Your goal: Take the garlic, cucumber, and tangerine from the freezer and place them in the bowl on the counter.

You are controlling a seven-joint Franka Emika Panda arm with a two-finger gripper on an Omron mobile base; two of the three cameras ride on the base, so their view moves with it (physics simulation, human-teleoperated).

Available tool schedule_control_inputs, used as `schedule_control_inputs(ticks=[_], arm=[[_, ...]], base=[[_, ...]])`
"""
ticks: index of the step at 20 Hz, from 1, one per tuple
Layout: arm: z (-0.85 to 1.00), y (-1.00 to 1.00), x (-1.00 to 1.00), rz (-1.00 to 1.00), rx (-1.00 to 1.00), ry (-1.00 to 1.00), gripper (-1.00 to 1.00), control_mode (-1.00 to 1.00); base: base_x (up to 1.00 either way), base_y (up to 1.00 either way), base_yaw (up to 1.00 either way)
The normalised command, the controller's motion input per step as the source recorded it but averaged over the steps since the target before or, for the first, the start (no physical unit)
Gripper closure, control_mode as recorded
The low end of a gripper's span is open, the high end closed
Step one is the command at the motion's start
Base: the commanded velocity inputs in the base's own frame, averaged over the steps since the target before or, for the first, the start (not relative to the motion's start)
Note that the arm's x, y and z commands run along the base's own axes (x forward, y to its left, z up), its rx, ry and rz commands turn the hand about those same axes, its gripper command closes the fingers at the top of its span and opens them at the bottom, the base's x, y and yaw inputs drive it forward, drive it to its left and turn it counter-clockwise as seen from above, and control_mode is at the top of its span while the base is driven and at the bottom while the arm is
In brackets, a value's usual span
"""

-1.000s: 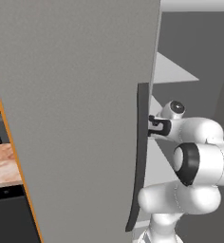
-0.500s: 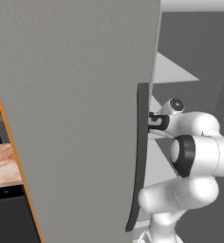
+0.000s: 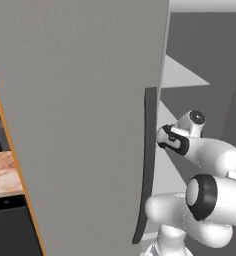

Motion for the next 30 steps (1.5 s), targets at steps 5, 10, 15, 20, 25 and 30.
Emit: schedule_control_inputs(ticks=[5,10,15,20,25,30], arm=[[0.25,0.01,-0.90,0.00,0.00,0.02,1.00,-1.00],[0.53,0.05,-0.54,0.00,0.00,0.03,1.00,-1.00],[0.63,0.00,-0.39,0.00,0.00,0.04,1.00,-1.00],[0.72,0.00,-0.32,0.00,0.00,0.11,1.00,-1.00],[0.76,0.02,-0.22,0.00,0.00,0.14,1.00,-1.00],[0.65,0.07,-0.36,0.00,0.00,0.13,1.00,-1.00]], base=[[0.00,0.00,0.00],[0.00,0.00,0.00],[0.00,0.00,0.00],[0.00,0.00,0.00],[0.00,0.00,0.00],[0.00,0.00,0.00]])
